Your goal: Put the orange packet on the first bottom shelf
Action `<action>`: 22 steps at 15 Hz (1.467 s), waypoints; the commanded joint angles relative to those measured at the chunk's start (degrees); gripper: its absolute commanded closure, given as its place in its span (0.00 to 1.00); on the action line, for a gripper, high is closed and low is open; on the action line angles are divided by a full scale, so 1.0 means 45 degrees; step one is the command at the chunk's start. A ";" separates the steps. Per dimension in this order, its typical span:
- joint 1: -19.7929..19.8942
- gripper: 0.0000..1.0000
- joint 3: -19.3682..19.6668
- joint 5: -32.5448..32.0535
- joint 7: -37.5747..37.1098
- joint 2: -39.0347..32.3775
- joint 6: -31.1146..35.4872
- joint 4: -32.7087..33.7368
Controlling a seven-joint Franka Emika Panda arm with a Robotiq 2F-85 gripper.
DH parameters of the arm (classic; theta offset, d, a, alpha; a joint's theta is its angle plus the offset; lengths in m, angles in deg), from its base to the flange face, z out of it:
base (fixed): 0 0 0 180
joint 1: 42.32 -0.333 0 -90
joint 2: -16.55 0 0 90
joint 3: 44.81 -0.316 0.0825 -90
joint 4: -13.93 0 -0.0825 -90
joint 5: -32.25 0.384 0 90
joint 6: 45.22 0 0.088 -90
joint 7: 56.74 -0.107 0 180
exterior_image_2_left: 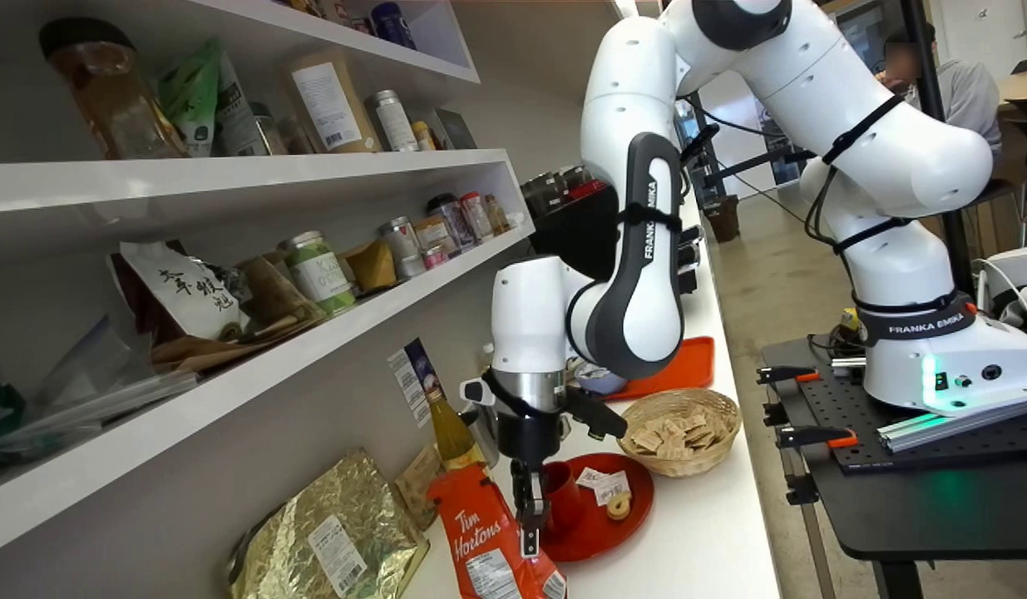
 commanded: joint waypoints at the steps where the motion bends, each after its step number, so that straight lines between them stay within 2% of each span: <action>1: -0.1326 0.99 0.0821 -0.0602 -0.1441 0.2623 -0.1328 -0.1424; 5: -0.2051 0.99 0.1465 -0.2806 -0.3636 0.4963 -0.2619 -0.2357; 7: -0.1900 0.99 0.1482 -0.4196 -0.4930 0.6016 -0.3245 -0.2706; 10: -0.1485 0.99 0.1287 -0.5144 -0.6318 0.7590 -0.4416 -0.3157; 11: -0.0365 0.99 0.0285 -0.4839 -0.6386 0.8163 -0.4770 -0.3366; 15: 0.0927 0.99 -0.0368 -0.3838 -0.6730 1.0359 -0.6197 -0.4157; 18: 0.1949 0.99 -0.0020 -0.3082 -0.6399 1.1980 -0.7004 -0.4833; 22: 0.3625 0.99 0.1191 -0.2609 -0.5273 1.3491 -0.7639 -0.5278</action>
